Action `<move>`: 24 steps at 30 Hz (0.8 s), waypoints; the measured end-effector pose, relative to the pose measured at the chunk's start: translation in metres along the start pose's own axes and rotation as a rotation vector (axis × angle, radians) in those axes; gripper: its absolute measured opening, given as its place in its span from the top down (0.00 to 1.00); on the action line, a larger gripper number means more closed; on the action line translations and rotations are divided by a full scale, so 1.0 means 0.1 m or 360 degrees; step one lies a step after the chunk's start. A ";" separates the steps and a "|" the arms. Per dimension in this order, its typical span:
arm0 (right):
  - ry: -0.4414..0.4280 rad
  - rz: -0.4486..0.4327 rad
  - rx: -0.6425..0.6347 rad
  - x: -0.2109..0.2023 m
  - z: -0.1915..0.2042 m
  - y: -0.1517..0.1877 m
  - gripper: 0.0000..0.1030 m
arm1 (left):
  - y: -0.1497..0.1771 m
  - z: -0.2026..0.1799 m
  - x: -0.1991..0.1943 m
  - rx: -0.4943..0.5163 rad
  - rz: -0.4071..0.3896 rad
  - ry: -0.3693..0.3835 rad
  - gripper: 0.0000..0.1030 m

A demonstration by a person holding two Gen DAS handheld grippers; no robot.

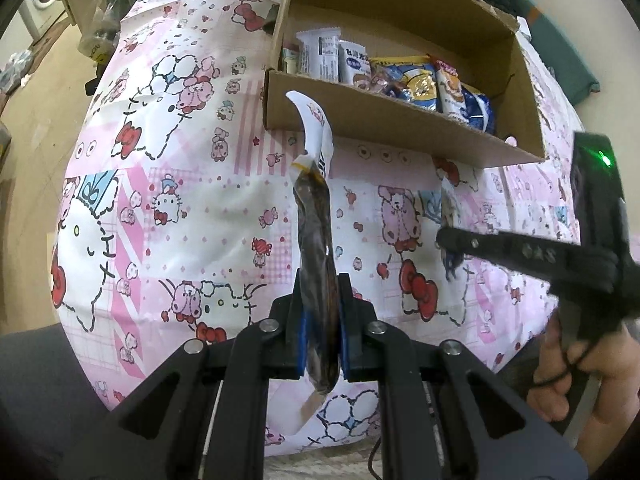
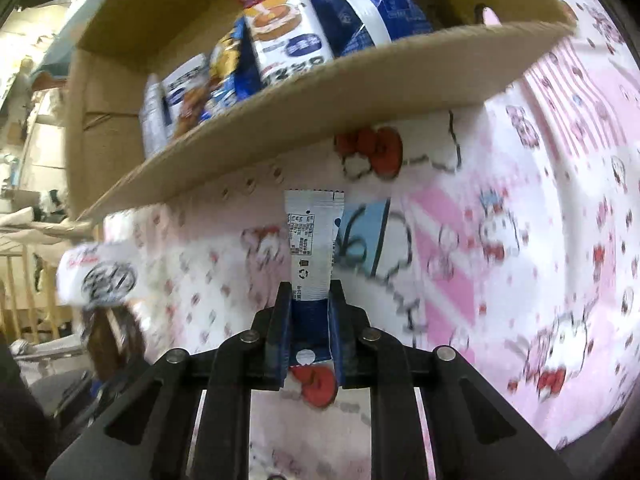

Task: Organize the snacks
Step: 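Grasp the chocolate stick packet with the left gripper while the right grasps a white packet, then lower both held packets into the box and open both grippers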

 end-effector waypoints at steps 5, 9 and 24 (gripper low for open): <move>-0.0164 -0.0007 0.0028 -0.25 0.19 0.18 0.83 | -0.11 -0.02 -0.25 -0.0104 -0.0064 0.0076 0.91; -0.0305 -0.0047 0.0059 -0.44 0.32 0.10 0.83 | -0.37 -0.02 -0.45 -0.0092 -0.0192 0.0055 0.91; -0.0299 -0.0453 0.0009 -0.86 0.21 -1.10 0.83 | -1.53 -0.29 -0.29 0.0115 -0.0396 -0.0001 0.91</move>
Point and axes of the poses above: each gripper's, at about its wrist camera, not at the fingertips, and x roughly the way its jaws point, z to its left, y to its underside, the point moved 9 cm from there along x, roughly the way its jaws point, and after that the axes turned 14 degrees about -z, right-handed, at the moved point
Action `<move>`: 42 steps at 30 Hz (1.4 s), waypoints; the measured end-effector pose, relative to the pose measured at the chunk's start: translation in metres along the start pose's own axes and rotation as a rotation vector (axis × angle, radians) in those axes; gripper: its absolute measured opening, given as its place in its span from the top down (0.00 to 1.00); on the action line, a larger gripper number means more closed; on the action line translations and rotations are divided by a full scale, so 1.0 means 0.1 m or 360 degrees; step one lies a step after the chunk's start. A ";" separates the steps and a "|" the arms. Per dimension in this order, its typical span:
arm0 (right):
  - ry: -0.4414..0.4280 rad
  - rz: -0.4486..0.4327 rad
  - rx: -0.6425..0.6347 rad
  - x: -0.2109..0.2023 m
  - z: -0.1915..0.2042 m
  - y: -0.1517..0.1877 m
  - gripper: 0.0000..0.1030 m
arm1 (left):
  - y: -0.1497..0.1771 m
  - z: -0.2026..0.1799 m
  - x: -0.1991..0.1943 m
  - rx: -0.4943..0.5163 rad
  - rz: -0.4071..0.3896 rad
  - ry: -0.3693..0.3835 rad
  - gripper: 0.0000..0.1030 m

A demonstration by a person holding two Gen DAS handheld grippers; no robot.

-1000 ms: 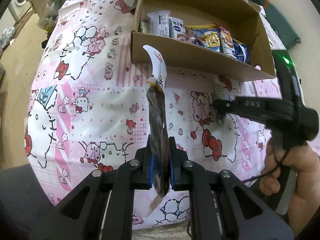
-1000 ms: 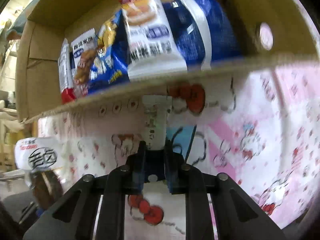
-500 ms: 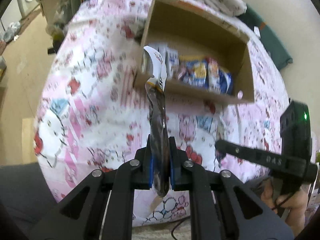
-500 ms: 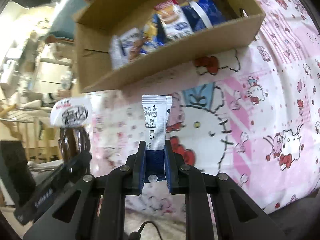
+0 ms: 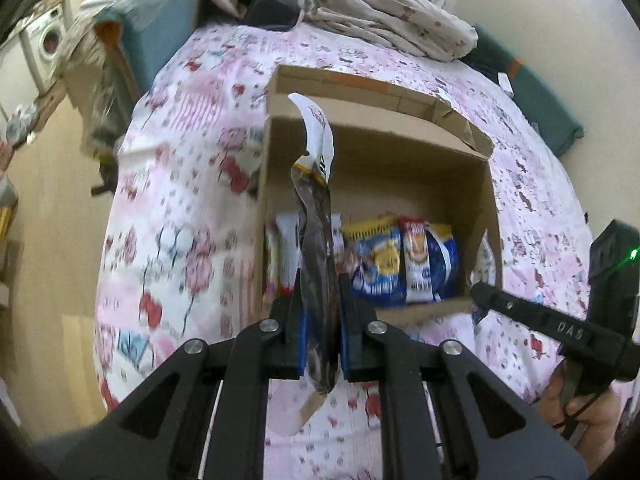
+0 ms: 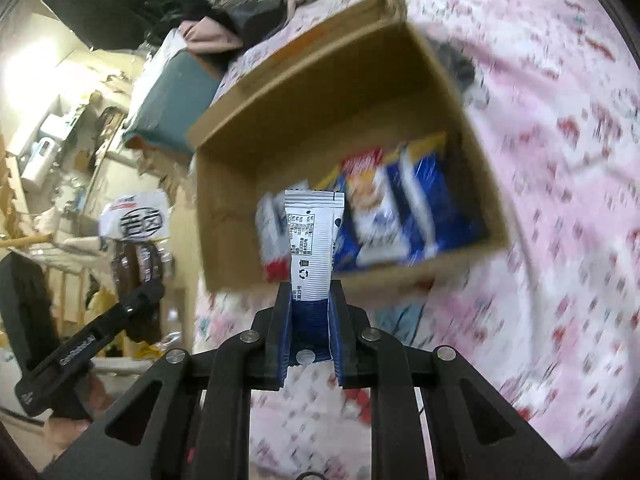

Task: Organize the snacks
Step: 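Lower both held packets into the box and open both grippers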

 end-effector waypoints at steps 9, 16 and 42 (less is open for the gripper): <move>0.0134 -0.0051 -0.0045 0.19 -0.27 -0.37 0.83 | -0.07 -0.06 0.61 -0.0101 0.0086 0.0044 0.90; 0.0182 0.0007 -0.0098 0.32 -0.32 -0.28 0.82 | 0.04 -0.09 0.74 -0.0092 0.0101 0.0053 0.88; 0.0158 -0.0290 -0.0296 -0.46 -0.01 -0.13 0.14 | 0.14 0.07 -0.26 0.0102 -0.0221 -0.0093 0.33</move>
Point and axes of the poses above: each gripper's, at about its wrist camera, not at the fingertips, and x roughly the way its jaws point, z to its left, y to its underside, the point moved 9 cm from there along x, roughly the way its jaws point, and after that the axes turned 14 degrees about -z, right-handed, at the moved point
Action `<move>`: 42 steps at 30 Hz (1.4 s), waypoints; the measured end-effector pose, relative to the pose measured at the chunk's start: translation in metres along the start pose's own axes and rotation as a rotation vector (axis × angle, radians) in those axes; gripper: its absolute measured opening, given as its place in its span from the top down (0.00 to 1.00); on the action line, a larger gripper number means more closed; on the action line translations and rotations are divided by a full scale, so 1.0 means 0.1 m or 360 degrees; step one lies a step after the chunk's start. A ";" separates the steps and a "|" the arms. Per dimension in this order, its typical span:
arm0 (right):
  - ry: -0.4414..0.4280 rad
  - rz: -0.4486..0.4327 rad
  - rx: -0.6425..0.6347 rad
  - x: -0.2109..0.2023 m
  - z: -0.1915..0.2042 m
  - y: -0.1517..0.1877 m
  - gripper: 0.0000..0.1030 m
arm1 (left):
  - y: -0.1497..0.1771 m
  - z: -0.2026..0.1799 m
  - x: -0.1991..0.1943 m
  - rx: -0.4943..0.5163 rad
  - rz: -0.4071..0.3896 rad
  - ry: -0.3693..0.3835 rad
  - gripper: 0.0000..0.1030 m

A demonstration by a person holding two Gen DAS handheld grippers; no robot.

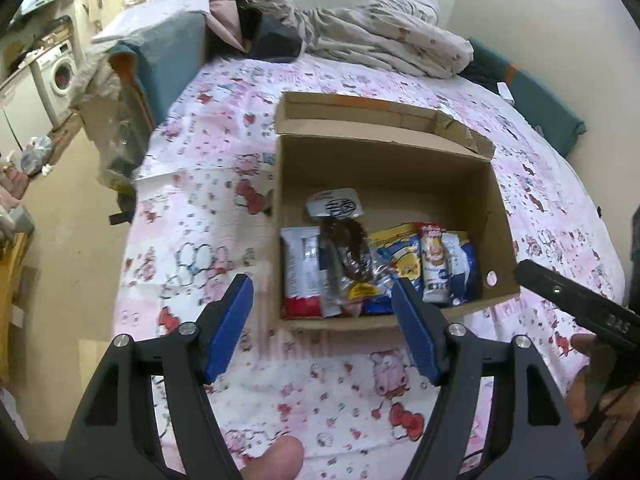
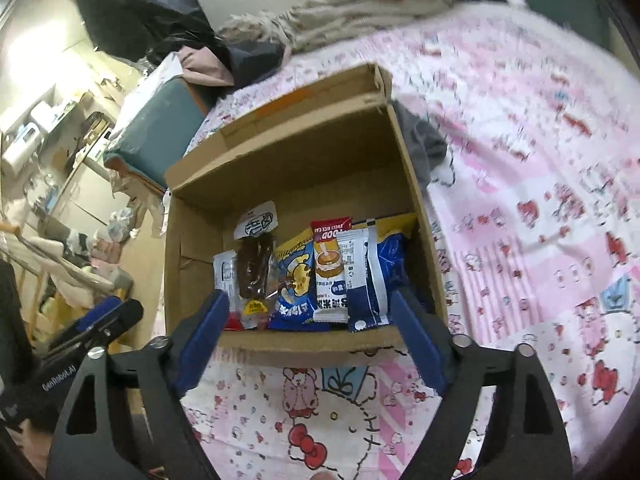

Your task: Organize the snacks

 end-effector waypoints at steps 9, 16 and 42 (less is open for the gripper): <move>0.0126 -0.0246 -0.0369 -0.52 0.32 0.21 0.02 | 0.21 0.17 -0.46 -0.0011 -0.0144 -0.0090 0.01; 0.0231 -0.0334 -0.0477 -0.60 0.33 0.33 0.00 | 0.24 0.13 -0.57 0.0087 -0.0314 -0.0140 0.00; 0.0329 -0.0366 -0.0469 -0.53 0.31 0.31 0.00 | 0.32 0.14 -0.47 0.0028 -0.0224 -0.0102 0.00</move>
Point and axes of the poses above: each gripper's, at about its wrist camera, not at the fingertips, and x roughly the way its jaws point, z to its left, y to its underside, the point moved 9 cm from there along x, roughly the way its jaws point, and after that the axes turned 14 degrees about -z, right-handed, at the moved point
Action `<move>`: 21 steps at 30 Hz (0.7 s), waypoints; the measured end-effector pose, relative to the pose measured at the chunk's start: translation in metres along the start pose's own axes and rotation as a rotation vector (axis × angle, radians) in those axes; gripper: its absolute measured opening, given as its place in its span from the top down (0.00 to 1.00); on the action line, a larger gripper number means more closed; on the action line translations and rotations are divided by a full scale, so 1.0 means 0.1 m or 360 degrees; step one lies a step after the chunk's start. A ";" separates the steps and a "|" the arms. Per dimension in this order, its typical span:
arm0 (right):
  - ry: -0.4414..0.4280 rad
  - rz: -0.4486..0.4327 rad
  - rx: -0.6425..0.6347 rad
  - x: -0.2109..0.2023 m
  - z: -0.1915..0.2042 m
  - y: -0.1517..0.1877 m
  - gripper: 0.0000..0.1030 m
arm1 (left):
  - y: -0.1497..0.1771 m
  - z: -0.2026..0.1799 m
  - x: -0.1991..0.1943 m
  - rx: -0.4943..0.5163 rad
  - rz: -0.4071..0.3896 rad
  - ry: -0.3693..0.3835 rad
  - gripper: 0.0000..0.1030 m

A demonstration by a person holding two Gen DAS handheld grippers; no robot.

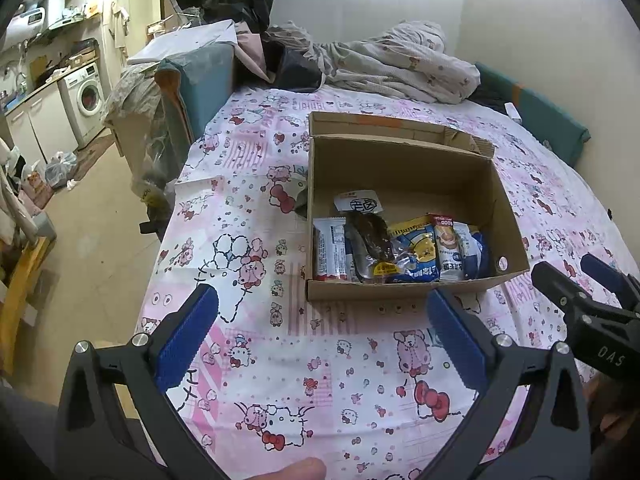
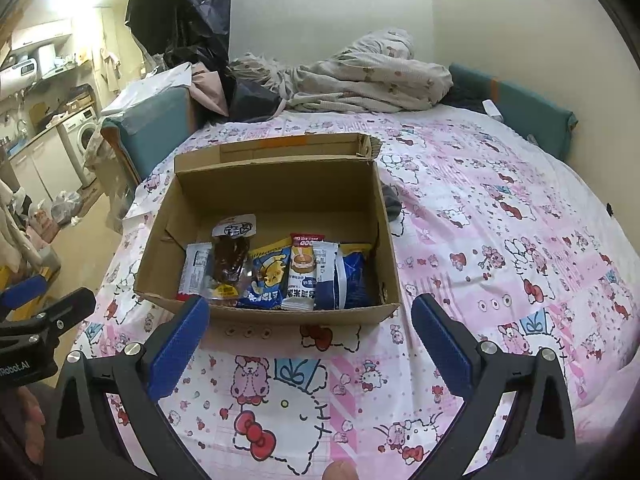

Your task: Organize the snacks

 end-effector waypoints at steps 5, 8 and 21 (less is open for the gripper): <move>0.0001 -0.0003 -0.0002 -0.01 0.00 0.00 0.00 | 0.00 0.01 0.01 0.0000 0.0002 -0.0001 0.00; -0.0001 -0.0003 0.0001 -0.01 0.01 -0.01 0.00 | 0.01 0.01 0.01 -0.0004 0.0008 0.0001 0.00; -0.0001 0.0003 0.0002 -0.01 0.01 -0.01 0.00 | 0.02 0.00 0.01 0.0009 0.0008 0.0002 0.00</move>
Point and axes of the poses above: each gripper's, at about its wrist camera, not at the fingertips, and x roughly the way its jaws point, z to its left, y to its underside, the point moved 9 cm from there along x, roughly the way its jaws point, and after that the axes turned 14 degrees about -z, right-handed, at the moved point
